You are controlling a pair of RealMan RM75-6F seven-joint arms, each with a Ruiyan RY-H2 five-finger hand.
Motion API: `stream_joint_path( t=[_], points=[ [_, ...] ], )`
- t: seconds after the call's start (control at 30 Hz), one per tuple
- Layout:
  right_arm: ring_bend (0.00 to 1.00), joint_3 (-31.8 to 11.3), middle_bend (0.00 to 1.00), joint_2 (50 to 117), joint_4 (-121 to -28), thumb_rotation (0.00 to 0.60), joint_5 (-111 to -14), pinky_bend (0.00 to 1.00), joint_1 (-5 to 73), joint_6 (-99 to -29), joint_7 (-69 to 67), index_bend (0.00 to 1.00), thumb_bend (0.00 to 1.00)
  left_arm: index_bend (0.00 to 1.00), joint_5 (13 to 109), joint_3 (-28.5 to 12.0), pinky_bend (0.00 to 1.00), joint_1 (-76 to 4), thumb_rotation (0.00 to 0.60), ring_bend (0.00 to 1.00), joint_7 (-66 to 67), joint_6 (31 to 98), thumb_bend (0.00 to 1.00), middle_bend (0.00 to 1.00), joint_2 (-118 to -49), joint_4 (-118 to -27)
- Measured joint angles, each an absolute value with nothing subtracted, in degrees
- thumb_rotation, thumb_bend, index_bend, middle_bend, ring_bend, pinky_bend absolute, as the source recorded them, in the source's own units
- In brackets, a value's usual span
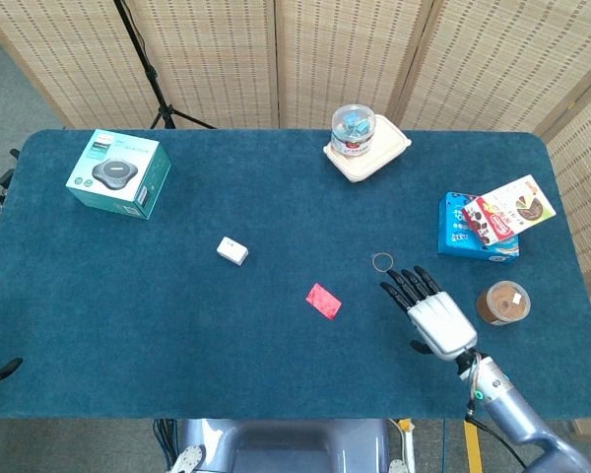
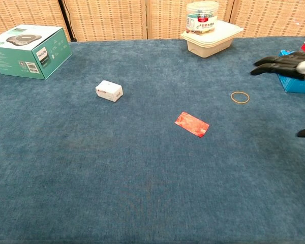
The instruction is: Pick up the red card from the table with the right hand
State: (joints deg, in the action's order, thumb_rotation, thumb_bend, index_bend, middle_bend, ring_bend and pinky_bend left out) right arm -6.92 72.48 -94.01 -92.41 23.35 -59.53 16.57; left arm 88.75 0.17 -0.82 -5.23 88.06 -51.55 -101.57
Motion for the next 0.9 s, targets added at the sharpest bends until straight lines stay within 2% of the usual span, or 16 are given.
stream_joint_path(
  t=[0.3,0.9],
  points=[
    [0.00,-8.3,0.00,83.6,-86.5,0.600,-90.0,0.00,30.8,-54.8,17.8,0.15,0.00,0.00,87.7,-0.1,0.00,-1.3,0.600,0.00,-4.0,87.0,0.00,0.00,-51.8,-102.1],
    [0.00,-10.0,0.00,93.6,-81.5,0.600,-84.0,0.00,37.2,-53.5,21.3,0.19,0.00,0.00,85.7,-0.8,0.00,-1.9,0.600,0.00,-3.7,85.6,0.00,0.00,-51.8,-102.2]
  ],
)
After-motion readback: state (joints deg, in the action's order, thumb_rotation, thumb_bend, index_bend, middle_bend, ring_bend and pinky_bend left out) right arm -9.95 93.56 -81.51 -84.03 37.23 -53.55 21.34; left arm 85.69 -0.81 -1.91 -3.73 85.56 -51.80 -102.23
